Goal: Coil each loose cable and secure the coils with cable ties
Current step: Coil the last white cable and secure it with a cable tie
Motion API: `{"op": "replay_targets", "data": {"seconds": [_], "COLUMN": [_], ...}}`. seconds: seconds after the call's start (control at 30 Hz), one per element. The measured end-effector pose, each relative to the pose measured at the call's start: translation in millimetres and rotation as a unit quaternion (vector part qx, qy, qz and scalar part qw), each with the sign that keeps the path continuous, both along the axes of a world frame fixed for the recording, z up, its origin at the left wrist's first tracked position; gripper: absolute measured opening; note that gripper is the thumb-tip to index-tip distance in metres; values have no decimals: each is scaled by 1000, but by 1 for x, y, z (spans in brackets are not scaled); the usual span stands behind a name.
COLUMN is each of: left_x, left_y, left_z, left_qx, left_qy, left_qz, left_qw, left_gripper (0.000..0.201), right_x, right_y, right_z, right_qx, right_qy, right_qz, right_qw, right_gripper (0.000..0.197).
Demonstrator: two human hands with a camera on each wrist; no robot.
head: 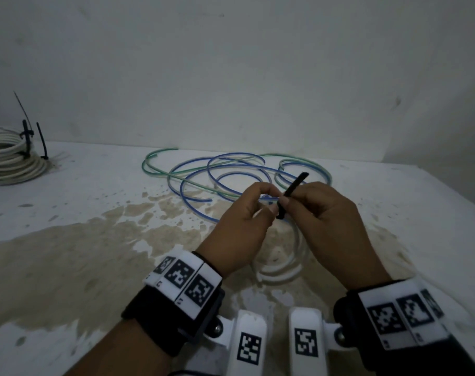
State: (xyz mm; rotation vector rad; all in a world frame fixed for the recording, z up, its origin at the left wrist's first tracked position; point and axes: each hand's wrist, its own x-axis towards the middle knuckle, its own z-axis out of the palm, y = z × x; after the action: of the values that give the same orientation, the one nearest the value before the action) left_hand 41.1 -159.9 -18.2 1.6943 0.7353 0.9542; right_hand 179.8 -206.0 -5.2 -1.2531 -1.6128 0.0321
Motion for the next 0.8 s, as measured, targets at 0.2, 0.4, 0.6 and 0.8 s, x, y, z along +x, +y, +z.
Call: {"op": "replay_targets", "data": {"seconds": [0.2,0.4,0.6,0.8], "left_x": [1,3,-4,-7], "left_y": [-6,-8,0,0], "left_z": [3,4,9,13], "left_qx": [65,83,-101,-69], "left_qy": [12,16,-48,-18], "left_qz": [28,37,36,61], "left_qw": [997,996,993,996], "left_gripper": [6,11,10,5], "right_x": [-2,-1,5,0], "right_y": [-2,-7,0,-3], "right_z": [2,8,-7,-3], "right_qx": [20,29,-94,-97], "right_qy": [-12,-14,-72,-80], "right_qz": [-7,-12,-53,-18], "right_qw": [1000,999,992,992], "right_gripper": [14,20,22,20]}}
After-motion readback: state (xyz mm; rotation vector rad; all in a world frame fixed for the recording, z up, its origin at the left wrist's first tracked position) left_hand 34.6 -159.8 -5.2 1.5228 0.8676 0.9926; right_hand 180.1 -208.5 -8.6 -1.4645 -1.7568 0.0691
